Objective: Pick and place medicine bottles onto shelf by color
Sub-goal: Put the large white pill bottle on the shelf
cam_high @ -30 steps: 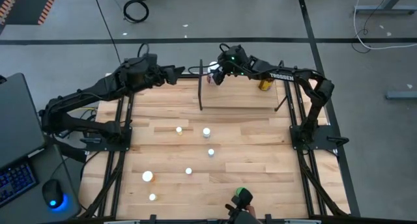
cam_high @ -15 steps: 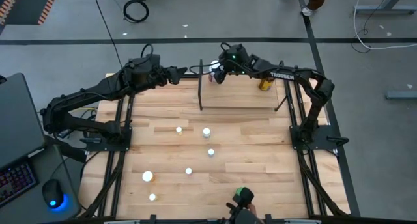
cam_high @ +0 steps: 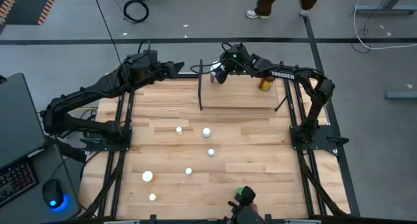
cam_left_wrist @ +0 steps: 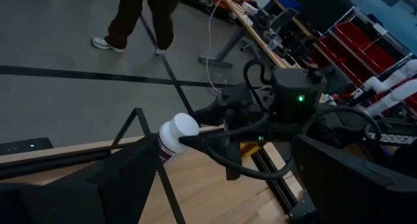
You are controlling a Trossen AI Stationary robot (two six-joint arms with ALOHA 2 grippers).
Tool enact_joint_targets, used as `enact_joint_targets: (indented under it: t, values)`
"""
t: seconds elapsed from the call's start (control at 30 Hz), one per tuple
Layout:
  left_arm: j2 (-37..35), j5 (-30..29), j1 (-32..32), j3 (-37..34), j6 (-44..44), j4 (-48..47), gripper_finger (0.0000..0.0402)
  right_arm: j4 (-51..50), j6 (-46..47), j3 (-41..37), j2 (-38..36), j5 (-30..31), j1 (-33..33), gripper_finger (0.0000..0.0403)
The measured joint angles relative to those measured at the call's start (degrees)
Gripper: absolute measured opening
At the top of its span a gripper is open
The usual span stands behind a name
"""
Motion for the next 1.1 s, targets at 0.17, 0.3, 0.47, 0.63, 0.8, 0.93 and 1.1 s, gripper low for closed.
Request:
enact_joint_targets:
  t: [0.17,0.3,0.47,0.63,0.8,0.93,1.1]
  values:
    - [0.0,0.0,0.5,0.0,1.2,-0.1,0.0355,2.4,1.9,-2.1,-0.1,0.3,0.0,0.0256]
    - [0.0,0.0,0.5,0.0,1.1,-0.1,0.0355,3.4,1.9,-2.5,-0.2,0.5,0.1,0.0256]
    - [0.0,0.0,0.5,0.0,1.0,-0.1,0.0355,4.7,2.1,-2.6,0.0,0.4,0.4,0.0256]
    - [0.0,0.0,0.5,0.0,1.1,-0.1,0.0355,4.8,2.8,-2.6,0.0,0.0,1.1,0.0256]
    - [0.0,2.9,0.5,0.0,1.1,-0.1,0.0355,4.9,4.2,-2.7,0.0,0.0,1.6,0.0264]
    - [0.0,5.4,0.5,0.0,1.1,-0.2,0.0355,4.4,6.2,-2.7,0.1,-0.2,1.6,0.0285]
    - [0.0,5.6,0.5,0.0,1.1,-0.2,0.0355,4.4,6.6,-2.8,0.2,0.3,2.0,0.0306]
